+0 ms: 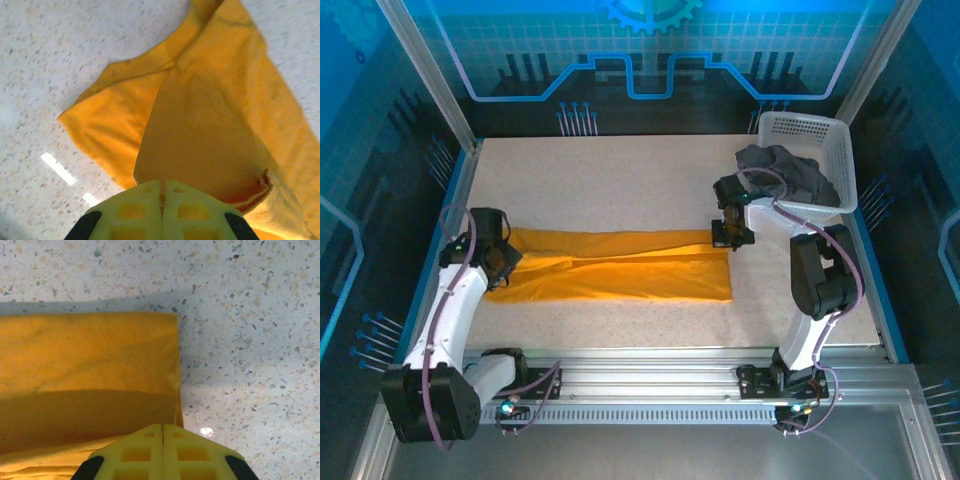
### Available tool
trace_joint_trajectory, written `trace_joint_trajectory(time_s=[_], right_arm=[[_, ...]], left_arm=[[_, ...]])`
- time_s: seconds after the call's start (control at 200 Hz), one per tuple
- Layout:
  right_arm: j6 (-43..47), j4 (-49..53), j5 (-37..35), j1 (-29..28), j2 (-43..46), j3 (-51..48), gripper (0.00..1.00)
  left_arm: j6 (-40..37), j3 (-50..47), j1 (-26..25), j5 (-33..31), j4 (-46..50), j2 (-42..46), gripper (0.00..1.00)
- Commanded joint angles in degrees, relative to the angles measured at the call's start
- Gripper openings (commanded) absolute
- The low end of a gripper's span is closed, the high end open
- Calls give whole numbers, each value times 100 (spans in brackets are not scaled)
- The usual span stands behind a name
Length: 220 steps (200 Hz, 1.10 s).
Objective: Fold and stack the t-shirts
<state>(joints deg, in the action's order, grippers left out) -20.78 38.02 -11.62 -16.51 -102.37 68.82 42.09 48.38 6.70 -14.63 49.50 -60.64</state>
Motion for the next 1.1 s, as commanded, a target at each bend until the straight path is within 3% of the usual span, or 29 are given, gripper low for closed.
trace_joint_trajectory(time_s=[0.0, 0.065, 0.245, 0.36, 0.52, 0.845, 1.095], right_arm=[[-80, 15, -36, -123, 207, -113, 0], [-92, 39, -6, -149, 232, -137, 1], [-353, 93, 132, -193, 731, -427, 21], [-720, 59, 298, -138, 1159, -766, 26], [-1104, -55, 553, -111, 1252, -934, 28], [-1732, -7, 1159, -229, 453, -515, 22], [-1983, 599, 690, -300, -353, -61, 23]], left_arm=[[109, -161, 47, -140, 172, 29, 0], [97, -163, 49, -177, 135, -16, 0], [6, -221, 51, -241, -7, -186, 0], [-23, -240, 51, -261, -70, -268, 0], [-85, -250, 51, -276, -158, -342, 0], [-132, -136, 43, -336, -230, -588, 0], [-1, -228, 42, -106, -328, -734, 8]])
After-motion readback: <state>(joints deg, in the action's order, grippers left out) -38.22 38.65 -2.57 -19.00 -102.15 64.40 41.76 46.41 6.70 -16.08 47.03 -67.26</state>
